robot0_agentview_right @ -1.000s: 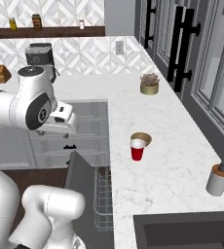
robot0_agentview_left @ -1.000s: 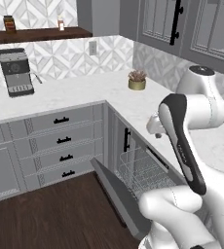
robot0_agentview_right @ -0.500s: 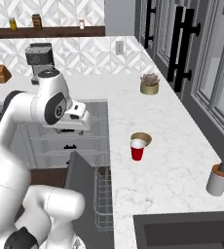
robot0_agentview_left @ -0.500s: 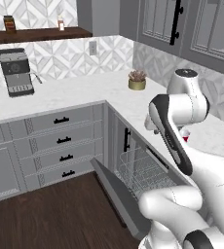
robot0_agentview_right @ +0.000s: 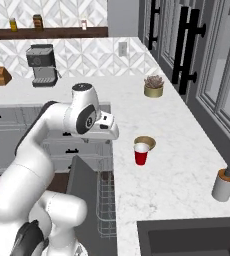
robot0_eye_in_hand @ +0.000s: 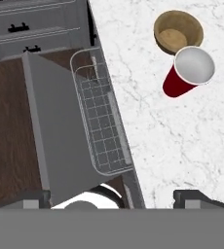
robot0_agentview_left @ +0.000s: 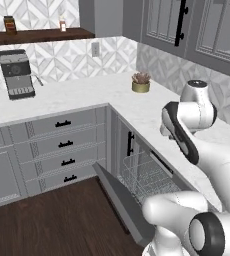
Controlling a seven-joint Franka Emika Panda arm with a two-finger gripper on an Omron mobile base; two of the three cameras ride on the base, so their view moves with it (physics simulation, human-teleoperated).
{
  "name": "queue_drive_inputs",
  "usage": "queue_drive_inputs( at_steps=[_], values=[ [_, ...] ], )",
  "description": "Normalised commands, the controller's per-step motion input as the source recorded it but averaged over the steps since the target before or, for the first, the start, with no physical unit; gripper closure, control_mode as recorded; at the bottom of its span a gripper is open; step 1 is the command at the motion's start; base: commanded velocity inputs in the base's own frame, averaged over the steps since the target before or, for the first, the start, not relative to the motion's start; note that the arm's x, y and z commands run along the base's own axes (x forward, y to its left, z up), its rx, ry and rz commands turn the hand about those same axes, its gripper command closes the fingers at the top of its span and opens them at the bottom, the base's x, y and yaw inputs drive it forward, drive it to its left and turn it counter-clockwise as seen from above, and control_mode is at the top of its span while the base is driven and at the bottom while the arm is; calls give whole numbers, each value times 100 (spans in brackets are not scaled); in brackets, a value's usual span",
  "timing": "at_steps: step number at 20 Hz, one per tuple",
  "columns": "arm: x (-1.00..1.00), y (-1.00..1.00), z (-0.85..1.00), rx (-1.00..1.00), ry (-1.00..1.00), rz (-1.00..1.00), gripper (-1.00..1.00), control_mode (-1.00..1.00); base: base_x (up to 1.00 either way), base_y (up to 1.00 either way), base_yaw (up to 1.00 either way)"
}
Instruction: Pick up the cup and bowl from the counter, place them in the dishwasher, and close the dishwasher door.
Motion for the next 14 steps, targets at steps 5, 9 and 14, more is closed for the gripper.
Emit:
queue_drive_inputs(
  at_steps=[5, 9, 14],
  values=[
    [39, -33, -25, -7, 1, 0, -100, -100, 0, 0, 0],
    [32, -41, -23, -5, 3, 0, -100, -100, 0, 0, 0],
    [38, -44, -26, -4, 6, 0, -100, -100, 0, 0, 0]
  ],
)
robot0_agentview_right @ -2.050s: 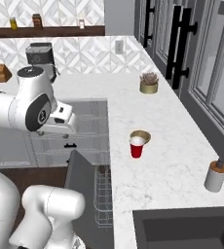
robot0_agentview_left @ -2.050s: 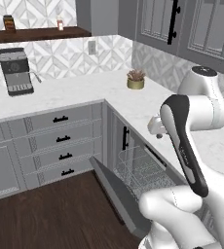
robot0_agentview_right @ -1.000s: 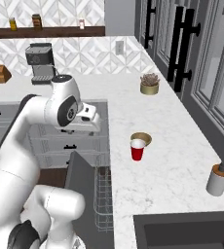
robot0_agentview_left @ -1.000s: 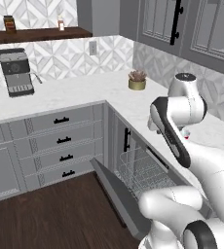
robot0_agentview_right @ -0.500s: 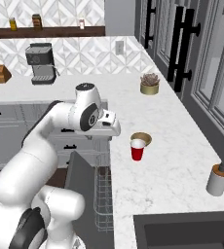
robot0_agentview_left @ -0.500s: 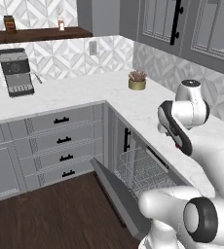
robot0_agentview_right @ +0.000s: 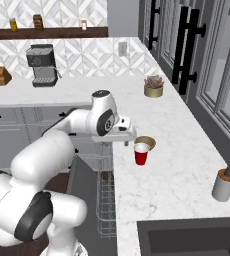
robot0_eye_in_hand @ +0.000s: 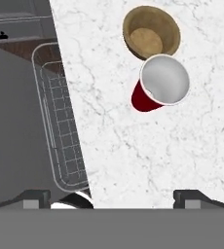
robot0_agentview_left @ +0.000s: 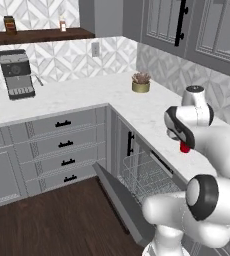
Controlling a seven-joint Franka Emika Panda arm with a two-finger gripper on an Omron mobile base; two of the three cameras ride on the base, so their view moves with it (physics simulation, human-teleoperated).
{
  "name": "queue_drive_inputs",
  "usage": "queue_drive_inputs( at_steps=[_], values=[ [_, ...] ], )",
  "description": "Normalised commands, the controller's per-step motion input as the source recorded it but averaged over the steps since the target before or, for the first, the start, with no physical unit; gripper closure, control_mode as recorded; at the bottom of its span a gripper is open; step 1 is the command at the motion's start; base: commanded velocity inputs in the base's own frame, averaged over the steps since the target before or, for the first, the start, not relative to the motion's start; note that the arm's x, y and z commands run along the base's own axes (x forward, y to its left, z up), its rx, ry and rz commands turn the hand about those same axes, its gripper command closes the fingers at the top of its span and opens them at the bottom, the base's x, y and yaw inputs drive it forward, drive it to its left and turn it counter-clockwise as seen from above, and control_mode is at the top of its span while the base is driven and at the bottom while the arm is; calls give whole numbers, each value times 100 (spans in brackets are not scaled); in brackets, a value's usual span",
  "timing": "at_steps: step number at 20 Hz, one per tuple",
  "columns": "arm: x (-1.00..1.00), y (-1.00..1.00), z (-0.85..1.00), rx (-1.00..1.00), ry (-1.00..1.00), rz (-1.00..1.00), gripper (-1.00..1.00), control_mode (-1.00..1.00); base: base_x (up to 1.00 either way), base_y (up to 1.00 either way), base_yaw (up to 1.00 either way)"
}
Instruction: Pick up the cup and bowl from the counter, place them in the dishwasher, and close the dishwasher door.
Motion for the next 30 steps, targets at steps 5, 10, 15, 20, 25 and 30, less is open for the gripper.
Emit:
queue_drive_inputs(
  at_steps=[5, 10, 15, 20, 25, 30],
  values=[
    [51, -39, -27, -1, 4, 0, -100, -100, 0, 0, 0],
    [62, -31, -27, 0, 1, 3, -100, -100, 0, 0, 0],
    [45, -14, -23, 0, 4, 6, -100, -100, 0, 0, 0],
    [18, -5, -28, 0, 2, 7, -100, -100, 0, 0, 0],
    [32, -10, -33, 0, 3, 7, -100, -100, 0, 0, 0],
    [38, -15, -28, 0, 2, 5, -100, -100, 0, 0, 0]
  ],
)
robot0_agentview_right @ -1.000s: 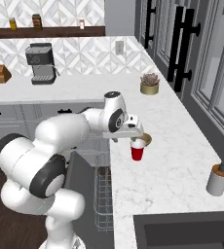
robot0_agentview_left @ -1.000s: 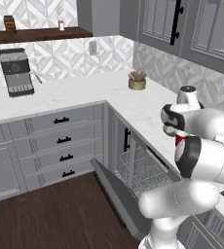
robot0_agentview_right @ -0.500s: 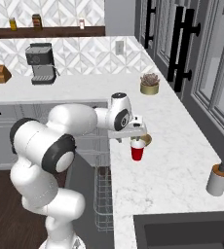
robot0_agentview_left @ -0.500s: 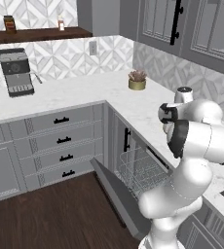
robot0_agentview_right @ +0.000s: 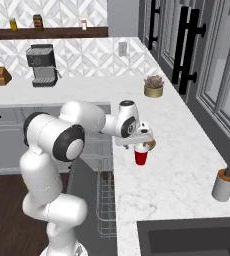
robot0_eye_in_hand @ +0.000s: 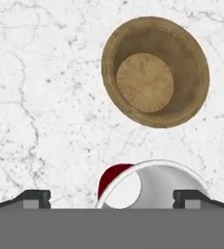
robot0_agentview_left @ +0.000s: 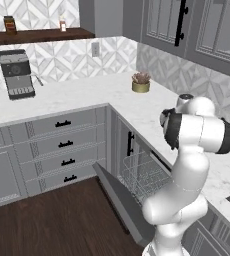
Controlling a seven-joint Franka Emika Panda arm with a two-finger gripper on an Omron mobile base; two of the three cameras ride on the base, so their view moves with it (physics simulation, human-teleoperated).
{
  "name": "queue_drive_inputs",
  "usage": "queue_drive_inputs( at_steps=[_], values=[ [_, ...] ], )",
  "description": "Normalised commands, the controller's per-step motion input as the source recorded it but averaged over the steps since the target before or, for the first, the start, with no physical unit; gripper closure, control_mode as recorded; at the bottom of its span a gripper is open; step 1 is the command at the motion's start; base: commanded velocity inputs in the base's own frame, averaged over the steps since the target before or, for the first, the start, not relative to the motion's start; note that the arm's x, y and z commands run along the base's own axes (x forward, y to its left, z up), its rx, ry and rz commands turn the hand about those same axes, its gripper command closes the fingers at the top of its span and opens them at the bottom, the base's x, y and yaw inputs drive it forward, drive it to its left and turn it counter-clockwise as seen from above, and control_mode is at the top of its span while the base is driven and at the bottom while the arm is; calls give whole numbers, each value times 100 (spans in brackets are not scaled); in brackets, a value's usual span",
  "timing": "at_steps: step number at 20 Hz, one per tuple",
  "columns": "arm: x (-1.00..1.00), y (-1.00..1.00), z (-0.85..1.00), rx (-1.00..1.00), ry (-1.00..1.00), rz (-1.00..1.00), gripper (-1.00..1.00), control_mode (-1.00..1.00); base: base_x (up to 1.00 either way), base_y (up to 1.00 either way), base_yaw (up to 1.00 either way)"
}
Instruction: Pick up the cup and bowl from the counter, place them in the dishwasher, and close the dishwasher door.
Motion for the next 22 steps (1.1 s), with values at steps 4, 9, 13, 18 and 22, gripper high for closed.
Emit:
queue_drive_inputs(
  at_steps=[4, 9, 13, 18, 22],
  values=[
    [9, -16, -25, 0, 7, 3, -100, -100, 0, 0, 0],
    [0, -4, -31, -1, 12, 4, 100, -100, 0, 0, 0],
    [-20, 0, -13, 0, 8, 6, 100, -100, 0, 0, 0],
    [-39, 0, -4, 0, 1, 9, 100, -100, 0, 0, 0],
    [-59, 13, -1, 0, -5, 6, 100, -100, 0, 0, 0]
  ],
)
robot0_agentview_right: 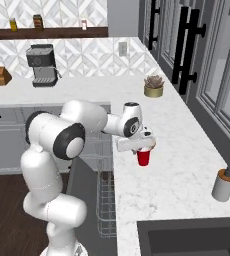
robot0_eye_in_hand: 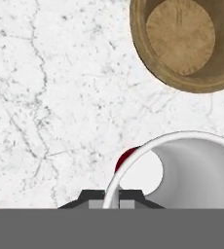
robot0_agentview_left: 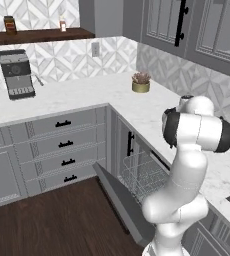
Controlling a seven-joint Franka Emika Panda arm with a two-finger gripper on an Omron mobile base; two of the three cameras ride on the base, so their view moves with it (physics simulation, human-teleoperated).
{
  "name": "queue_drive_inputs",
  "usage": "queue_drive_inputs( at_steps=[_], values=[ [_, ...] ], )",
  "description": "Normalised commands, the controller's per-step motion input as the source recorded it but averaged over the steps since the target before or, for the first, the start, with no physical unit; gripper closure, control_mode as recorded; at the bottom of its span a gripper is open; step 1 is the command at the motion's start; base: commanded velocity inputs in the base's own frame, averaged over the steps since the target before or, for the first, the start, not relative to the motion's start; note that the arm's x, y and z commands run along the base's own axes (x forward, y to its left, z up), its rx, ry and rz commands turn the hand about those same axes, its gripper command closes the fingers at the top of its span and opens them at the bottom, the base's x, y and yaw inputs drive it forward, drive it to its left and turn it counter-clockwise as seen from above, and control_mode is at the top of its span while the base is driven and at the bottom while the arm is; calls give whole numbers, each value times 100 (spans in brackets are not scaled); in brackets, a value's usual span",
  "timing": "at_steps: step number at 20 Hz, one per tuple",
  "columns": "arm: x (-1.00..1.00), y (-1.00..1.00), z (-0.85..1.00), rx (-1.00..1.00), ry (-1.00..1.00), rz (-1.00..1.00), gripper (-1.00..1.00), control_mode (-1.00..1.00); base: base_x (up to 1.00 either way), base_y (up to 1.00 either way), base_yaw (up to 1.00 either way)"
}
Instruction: Pick up the cup and bowl from the counter, place them in the dishwasher, and close the dishwasher door.
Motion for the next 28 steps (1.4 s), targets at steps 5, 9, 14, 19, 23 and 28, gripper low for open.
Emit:
queue_drive_inputs(
  at_steps=[5, 9, 14, 19, 23, 28],
  values=[
    [-84, 71, 12, 0, -4, 1, 100, -100, 0, 0, 0],
    [-45, 100, 12, 0, 1, 1, 100, -100, 0, 0, 0],
    [-8, 100, 0, 0, 0, 16, 100, -100, 0, 0, 0],
    [9, 81, -29, -4, 0, 30, 100, -100, 0, 0, 0],
    [30, 57, -52, -19, 0, 38, 100, -100, 0, 0, 0],
    [53, 26, -34, -17, 2, 33, 100, -100, 0, 0, 0]
  ],
)
